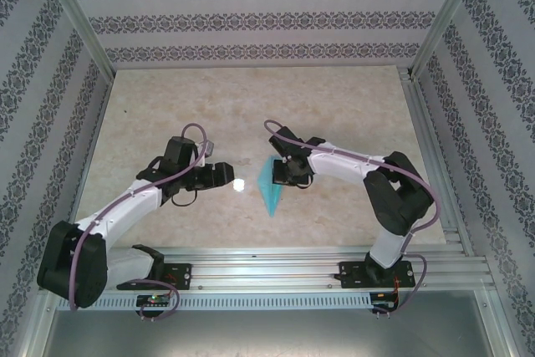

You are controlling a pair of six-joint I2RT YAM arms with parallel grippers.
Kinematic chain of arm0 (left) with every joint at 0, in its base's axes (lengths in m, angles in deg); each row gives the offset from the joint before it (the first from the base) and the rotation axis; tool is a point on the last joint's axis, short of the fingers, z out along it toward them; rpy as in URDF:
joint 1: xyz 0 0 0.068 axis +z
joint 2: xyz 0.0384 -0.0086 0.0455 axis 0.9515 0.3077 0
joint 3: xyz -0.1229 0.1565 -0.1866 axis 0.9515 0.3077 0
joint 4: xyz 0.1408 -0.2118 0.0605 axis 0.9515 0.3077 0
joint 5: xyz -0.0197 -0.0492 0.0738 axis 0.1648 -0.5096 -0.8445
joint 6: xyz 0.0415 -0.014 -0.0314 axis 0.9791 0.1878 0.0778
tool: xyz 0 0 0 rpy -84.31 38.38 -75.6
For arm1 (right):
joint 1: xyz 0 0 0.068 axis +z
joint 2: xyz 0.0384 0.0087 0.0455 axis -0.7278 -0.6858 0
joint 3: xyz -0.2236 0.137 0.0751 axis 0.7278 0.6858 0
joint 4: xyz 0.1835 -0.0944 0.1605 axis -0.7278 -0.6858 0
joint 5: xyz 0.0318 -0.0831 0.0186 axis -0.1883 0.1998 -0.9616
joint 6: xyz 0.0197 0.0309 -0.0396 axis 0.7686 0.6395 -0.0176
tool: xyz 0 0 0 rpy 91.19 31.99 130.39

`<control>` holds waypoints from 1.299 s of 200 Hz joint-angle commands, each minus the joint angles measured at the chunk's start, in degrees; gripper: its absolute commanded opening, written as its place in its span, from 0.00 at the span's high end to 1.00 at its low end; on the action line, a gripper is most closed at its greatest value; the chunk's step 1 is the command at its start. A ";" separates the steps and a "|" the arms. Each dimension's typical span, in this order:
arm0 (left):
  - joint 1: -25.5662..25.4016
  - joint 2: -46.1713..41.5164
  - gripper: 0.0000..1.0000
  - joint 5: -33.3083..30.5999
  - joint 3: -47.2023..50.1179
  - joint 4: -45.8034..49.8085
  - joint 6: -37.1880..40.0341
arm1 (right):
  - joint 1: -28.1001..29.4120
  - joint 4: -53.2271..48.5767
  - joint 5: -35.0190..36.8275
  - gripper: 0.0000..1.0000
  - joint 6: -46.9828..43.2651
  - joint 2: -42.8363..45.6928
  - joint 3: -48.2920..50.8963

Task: Fold a paper plane with a square sheet of paper (fold left side to right side)
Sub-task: Move the paper plane to the center of the table.

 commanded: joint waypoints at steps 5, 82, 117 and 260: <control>-2.85 5.45 0.36 4.80 -4.56 -8.10 -3.12 | -3.46 7.25 -9.46 0.93 -8.04 3.71 3.56; -14.23 27.44 0.53 1.48 -19.39 -10.74 -5.32 | -7.19 -0.86 -5.71 0.73 -15.25 5.16 3.22; -14.86 33.37 0.66 -0.12 -24.49 -10.22 -5.98 | -7.63 -0.21 -6.79 0.68 -16.31 9.15 4.17; -14.86 42.22 0.81 2.50 -32.57 -9.82 -7.98 | 9.38 4.73 9.99 0.41 -9.32 16.58 12.99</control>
